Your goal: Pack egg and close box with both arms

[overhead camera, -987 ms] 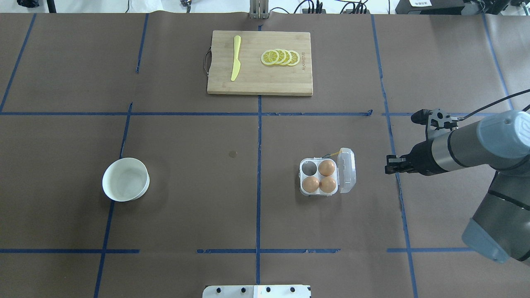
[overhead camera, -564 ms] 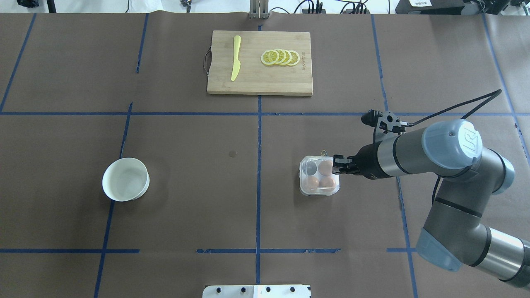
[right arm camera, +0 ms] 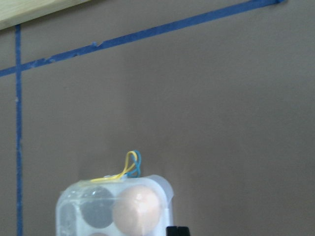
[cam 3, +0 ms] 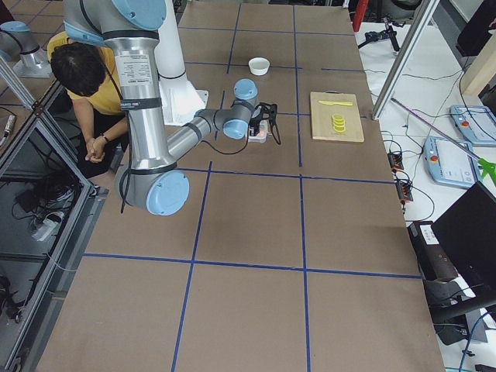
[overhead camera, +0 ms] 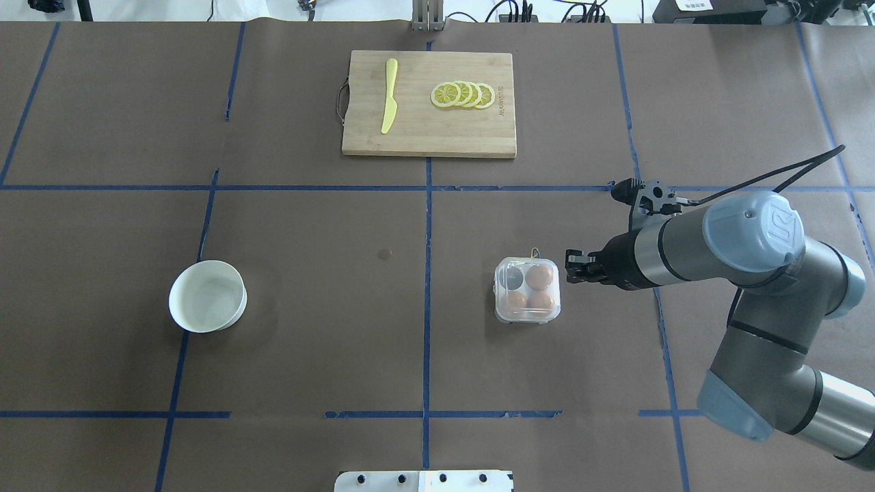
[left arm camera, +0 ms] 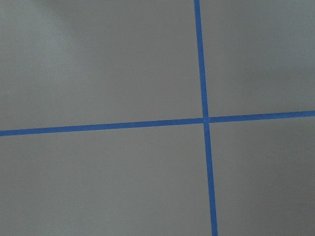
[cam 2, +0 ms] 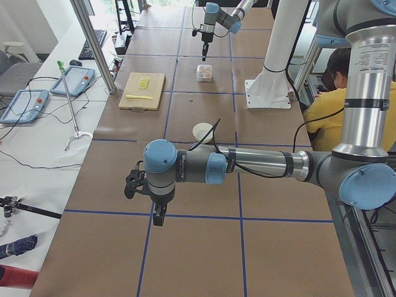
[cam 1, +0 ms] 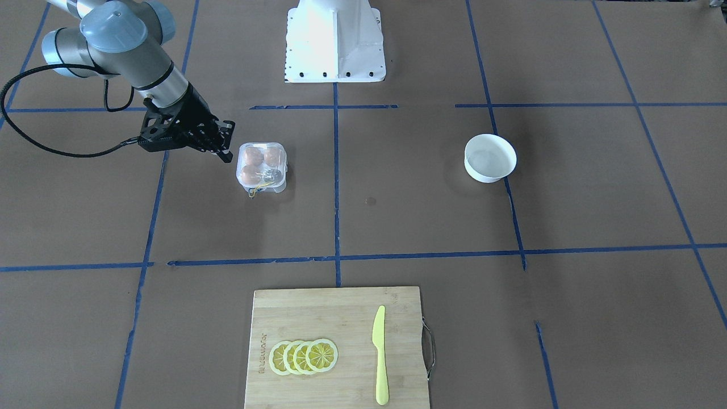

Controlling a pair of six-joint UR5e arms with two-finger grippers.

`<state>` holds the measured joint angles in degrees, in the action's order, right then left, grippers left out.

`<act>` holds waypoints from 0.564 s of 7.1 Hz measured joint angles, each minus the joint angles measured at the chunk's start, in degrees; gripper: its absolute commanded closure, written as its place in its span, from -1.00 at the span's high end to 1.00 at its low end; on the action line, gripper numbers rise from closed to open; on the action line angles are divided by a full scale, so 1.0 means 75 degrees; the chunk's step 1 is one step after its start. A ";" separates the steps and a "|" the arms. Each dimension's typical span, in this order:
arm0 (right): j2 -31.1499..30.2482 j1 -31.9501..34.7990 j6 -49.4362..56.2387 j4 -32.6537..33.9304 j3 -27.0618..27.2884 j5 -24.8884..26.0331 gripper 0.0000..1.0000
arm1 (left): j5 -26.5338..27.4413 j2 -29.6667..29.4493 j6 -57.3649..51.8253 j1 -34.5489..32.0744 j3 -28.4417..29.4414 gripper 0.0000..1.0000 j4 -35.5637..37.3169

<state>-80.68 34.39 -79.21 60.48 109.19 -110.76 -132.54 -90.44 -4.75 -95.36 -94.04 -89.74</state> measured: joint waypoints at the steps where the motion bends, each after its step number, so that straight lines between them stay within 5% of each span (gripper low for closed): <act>1: -0.0158 0.0261 0.0482 0.0434 0.0032 -0.0065 -1.00 | 0.0000 0.0000 0.0000 0.0000 0.0002 1.00 -0.0003; 2: -0.0479 0.0555 0.1137 0.0726 0.0041 -0.0110 -1.00 | 0.0000 0.0000 0.0000 0.0000 0.0007 1.00 -0.0011; 3: -0.0985 0.0963 0.2009 0.0844 0.0027 -0.0204 -0.56 | 0.0000 0.0000 0.0000 0.0011 0.0010 1.00 -0.0018; 4: -0.1538 0.1524 0.3055 0.0880 0.0006 -0.0431 0.98 | 0.0000 -0.0001 -0.0003 0.0027 0.0011 1.00 -0.0021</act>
<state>-92.21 45.82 -56.30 67.08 109.24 -113.99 -132.54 -90.44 -4.77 -95.16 -93.96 -89.90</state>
